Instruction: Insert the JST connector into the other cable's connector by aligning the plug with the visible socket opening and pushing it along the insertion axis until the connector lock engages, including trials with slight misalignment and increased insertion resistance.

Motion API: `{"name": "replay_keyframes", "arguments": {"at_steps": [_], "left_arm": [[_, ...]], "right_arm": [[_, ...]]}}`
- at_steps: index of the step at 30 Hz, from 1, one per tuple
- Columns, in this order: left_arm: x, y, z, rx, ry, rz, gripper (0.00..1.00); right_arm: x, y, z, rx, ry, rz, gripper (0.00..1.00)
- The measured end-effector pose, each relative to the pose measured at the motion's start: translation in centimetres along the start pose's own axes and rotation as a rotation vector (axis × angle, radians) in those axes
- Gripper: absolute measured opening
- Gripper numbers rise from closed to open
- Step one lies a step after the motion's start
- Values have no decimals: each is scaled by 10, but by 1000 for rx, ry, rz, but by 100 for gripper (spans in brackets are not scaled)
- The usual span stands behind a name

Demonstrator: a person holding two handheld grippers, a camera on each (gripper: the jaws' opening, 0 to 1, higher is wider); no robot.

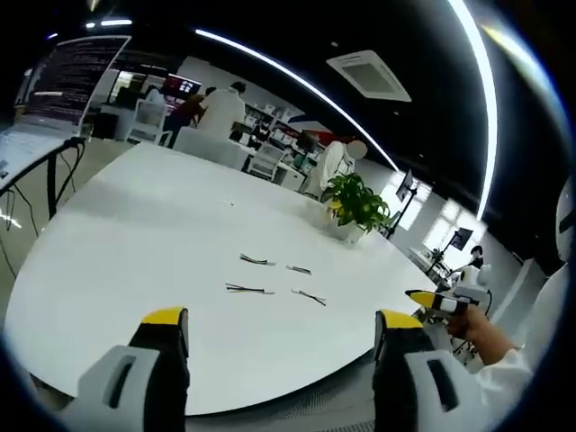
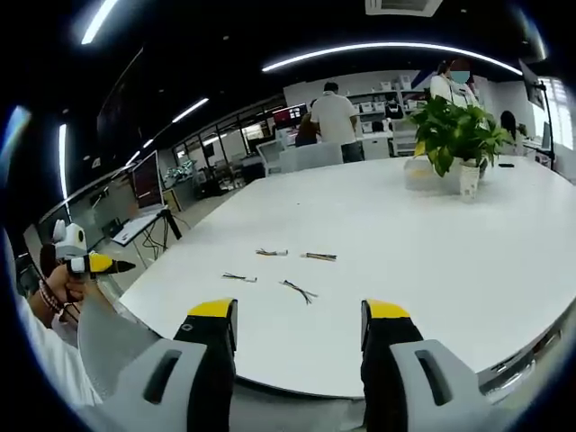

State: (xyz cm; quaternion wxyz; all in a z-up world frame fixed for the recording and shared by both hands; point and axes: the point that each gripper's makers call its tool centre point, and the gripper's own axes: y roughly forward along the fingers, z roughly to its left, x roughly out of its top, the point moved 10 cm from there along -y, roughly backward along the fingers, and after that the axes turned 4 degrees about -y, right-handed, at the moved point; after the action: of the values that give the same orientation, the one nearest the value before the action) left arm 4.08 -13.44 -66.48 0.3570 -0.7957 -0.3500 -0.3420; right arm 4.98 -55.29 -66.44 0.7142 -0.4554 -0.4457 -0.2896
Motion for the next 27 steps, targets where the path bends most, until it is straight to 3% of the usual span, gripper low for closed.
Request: {"name": "replay_keyframes", "arguments": {"at_steps": [27], "left_arm": [[-1,4,-6,-2,4,4,83]], "right_arm": [[1,3,-1,16,-13,12,53]]}}
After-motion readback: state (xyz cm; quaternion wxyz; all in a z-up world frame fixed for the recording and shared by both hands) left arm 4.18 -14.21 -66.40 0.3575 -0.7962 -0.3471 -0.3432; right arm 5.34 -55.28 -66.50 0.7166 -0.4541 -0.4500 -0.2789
